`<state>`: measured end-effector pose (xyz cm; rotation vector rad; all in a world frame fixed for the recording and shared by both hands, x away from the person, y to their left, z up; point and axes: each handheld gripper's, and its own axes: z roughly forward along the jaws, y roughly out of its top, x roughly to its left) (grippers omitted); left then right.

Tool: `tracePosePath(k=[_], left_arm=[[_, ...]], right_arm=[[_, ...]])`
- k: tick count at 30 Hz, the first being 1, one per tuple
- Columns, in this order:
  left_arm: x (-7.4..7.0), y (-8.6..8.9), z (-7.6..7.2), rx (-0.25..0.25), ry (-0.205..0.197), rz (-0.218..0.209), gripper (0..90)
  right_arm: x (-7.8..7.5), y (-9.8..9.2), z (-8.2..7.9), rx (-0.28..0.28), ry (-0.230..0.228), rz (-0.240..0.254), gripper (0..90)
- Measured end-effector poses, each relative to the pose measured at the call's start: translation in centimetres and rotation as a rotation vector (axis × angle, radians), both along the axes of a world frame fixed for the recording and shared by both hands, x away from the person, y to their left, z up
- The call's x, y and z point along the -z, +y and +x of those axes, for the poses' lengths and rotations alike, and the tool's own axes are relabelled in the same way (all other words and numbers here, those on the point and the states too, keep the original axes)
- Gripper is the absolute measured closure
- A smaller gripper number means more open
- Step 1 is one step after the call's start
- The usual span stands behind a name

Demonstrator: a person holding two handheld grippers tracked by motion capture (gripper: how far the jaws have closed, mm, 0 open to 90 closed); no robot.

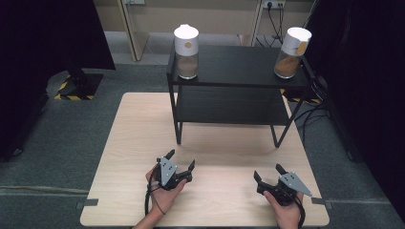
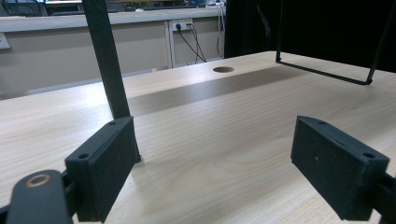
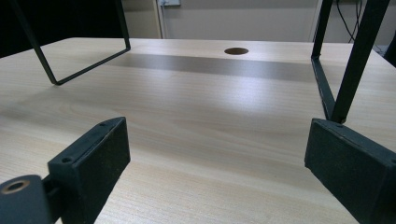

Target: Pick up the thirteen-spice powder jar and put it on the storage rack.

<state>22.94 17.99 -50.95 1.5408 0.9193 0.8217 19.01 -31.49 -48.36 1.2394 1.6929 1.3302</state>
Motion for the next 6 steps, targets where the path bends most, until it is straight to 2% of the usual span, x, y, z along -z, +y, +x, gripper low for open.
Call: tracePosePath(k=[6], left_arm=[[-0.04, 0.0, 0.03, 0.0, 0.003, 0.0, 14.1]], right_arm=[[0.04, -0.06, -0.03, -0.002, -0.001, 0.003, 6.9]])
